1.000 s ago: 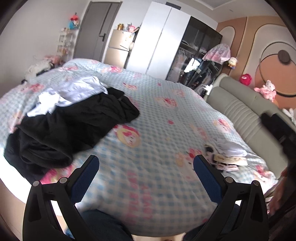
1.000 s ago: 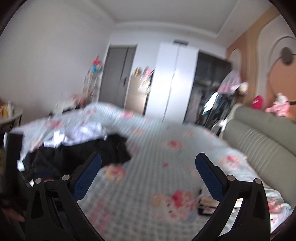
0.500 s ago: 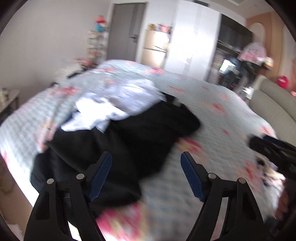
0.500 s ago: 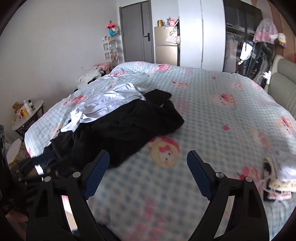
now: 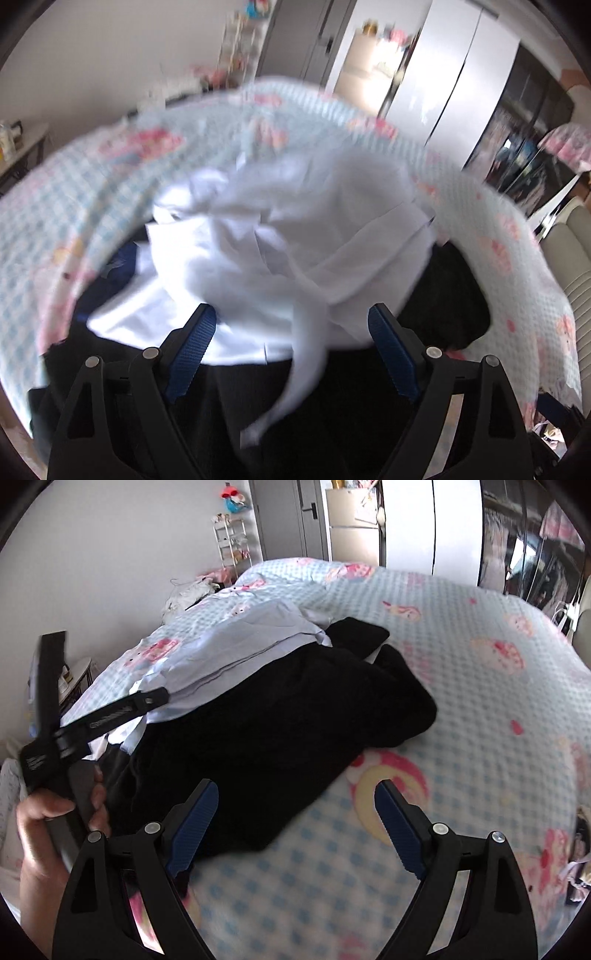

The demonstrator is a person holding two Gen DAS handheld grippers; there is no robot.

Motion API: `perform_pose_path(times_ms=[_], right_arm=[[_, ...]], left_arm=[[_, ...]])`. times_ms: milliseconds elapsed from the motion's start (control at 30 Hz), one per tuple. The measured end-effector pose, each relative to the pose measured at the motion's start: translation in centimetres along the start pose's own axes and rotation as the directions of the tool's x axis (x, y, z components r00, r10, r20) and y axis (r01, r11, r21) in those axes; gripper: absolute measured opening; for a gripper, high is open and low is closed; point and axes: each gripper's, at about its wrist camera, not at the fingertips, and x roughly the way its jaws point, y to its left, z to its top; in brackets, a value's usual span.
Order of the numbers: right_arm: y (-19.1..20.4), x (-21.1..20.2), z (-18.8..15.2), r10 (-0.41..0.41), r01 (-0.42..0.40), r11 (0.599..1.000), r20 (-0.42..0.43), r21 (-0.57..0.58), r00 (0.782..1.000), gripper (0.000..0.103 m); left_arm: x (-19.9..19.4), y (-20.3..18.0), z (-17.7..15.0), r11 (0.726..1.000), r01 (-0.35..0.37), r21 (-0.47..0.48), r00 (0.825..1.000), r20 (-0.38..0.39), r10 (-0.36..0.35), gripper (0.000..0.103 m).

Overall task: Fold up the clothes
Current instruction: 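Grasp the white shirt with the left gripper while the right gripper grasps another edge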

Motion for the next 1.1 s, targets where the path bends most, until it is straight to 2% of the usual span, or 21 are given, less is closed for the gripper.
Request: perform_pose_path(times_ms=[33, 100, 200, 367, 400, 467, 533, 600, 700, 733, 833, 867, 933, 967, 1100], right_arm=[[0.2, 0.4, 0.2, 0.005, -0.005, 1.000, -0.003, 0.002, 1.000, 0.088], [0.5, 0.9, 0.1, 0.010, -0.010, 1.000, -0.011, -0.002, 1.000, 0.088], [0.8, 1.4, -0.2, 0.011, -0.011, 1.000, -0.022, -0.008, 1.000, 0.088], [1.1, 1.4, -0.3, 0.008, -0.008, 1.000, -0.039, 0.006, 0.999, 0.088], [1.4, 1.1, -0.2, 0.013, -0.013, 1.000, -0.038, 0.004, 0.999, 0.088], [2.1, 0.6, -0.1, 0.018, -0.018, 1.000, -0.030, -0.009, 0.999, 0.088], [2.8, 0.2, -0.1, 0.029, -0.029, 0.999, -0.023, -0.015, 0.999, 0.088], [3.4, 0.0, 0.0, 0.046, -0.046, 0.999, -0.022, -0.008, 0.999, 0.088], [4.1, 0.0, 0.3, 0.069, -0.068, 0.998, -0.021, 0.004, 0.997, 0.091], [4.4, 0.2, 0.6, 0.074, -0.074, 0.997, -0.020, 0.002, 0.997, 0.094], [5.5, 1.4, 1.9, 0.090, -0.090, 0.996, -0.030, -0.012, 0.996, 0.095], [5.6, 1.9, 2.3, 0.099, -0.099, 0.995, -0.037, -0.012, 0.994, 0.095], [6.0, 3.2, 3.4, 0.127, -0.128, 0.992, -0.052, -0.003, 0.991, 0.095], [6.1, 4.0, 3.8, 0.138, -0.138, 0.990, -0.059, 0.008, 0.989, 0.095], [6.6, 7.4, 5.2, 0.182, -0.178, 0.982, -0.089, 0.058, 0.979, 0.095]], left_arm=[[-0.4, 0.0, -0.3, 1.000, 0.004, 0.005, 1.000, 0.008, -0.004, 0.079], [-1.2, 0.0, -0.8, 1.000, 0.013, 0.015, 1.000, 0.026, -0.013, 0.041], [-2.5, 0.1, -1.7, 0.999, 0.025, 0.031, 0.998, 0.053, -0.027, 0.026], [-4.6, 0.1, -3.1, 0.997, 0.045, 0.057, 0.994, 0.098, -0.051, 0.011], [-5.5, -0.1, -3.4, 0.996, 0.060, 0.063, 0.992, 0.103, -0.066, 0.003], [-7.8, -0.5, -4.6, 0.990, 0.111, 0.083, 0.985, 0.121, -0.121, 0.002], [-9.9, -1.2, -5.7, 0.980, 0.139, 0.145, 0.978, 0.136, -0.159, 0.002], [-11.0, -1.9, -6.9, 0.975, 0.139, 0.174, 0.977, 0.138, -0.164, 0.001], [-10.9, -2.0, -7.5, 0.979, 0.092, 0.181, 0.984, 0.132, -0.117, 0.002], [-10.5, -1.4, -7.3, 0.983, 0.087, 0.162, 0.987, 0.116, -0.106, 0.002], [-10.2, -0.3, -6.3, 0.991, 0.041, 0.127, 0.991, 0.118, -0.056, 0.004], [-10.3, -0.1, -6.1, 0.993, 0.015, 0.119, 0.991, 0.131, -0.031, 0.008], [-9.9, 0.9, -5.1, 0.995, 0.002, 0.098, 0.990, 0.143, -0.016, 0.035], [-9.6, 1.6, -4.5, 0.996, 0.008, 0.084, 0.989, 0.145, -0.020, 0.059], [-7.6, 3.7, -2.8, 1.000, 0.007, 0.029, 0.988, 0.157, -0.012, 0.060]])
